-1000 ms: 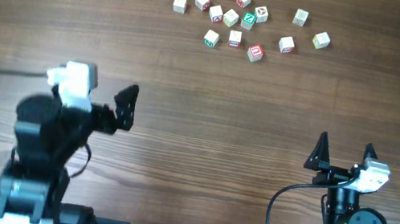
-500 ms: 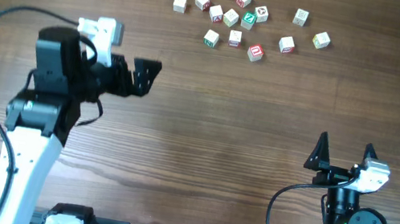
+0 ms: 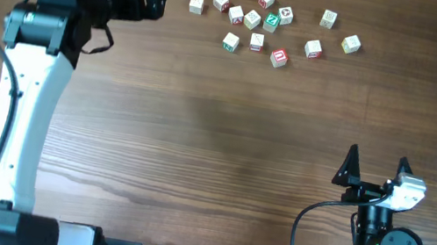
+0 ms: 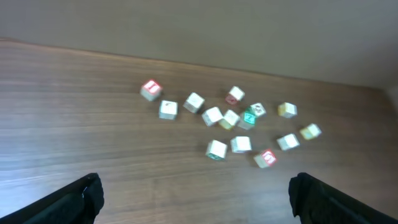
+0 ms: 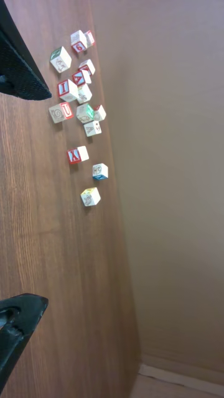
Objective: Form a tower
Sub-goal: 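Reach the left gripper into the block cluster and grasp a wooden block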
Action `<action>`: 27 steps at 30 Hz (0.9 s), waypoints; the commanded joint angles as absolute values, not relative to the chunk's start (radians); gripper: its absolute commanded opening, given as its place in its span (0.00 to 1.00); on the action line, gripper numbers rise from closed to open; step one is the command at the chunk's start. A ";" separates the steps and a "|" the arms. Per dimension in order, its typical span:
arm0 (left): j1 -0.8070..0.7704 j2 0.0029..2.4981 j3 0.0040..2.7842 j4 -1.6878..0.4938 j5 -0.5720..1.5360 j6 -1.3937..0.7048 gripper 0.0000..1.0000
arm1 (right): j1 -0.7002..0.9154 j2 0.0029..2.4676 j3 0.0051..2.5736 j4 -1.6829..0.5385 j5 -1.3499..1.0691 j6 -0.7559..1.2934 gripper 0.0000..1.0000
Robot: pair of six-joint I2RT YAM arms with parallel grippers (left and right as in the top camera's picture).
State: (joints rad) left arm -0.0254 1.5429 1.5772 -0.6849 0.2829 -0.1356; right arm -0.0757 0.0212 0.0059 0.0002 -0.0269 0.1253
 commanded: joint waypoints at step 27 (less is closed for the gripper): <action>-0.276 2.123 1.697 -0.296 0.157 -0.077 0.93 | -0.082 0.016 0.006 0.002 -0.046 0.107 1.00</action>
State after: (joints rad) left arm -0.2066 2.0998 1.6798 -0.3000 0.1246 -0.1123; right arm -0.0757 0.0212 0.0059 -0.0002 -0.0269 0.1253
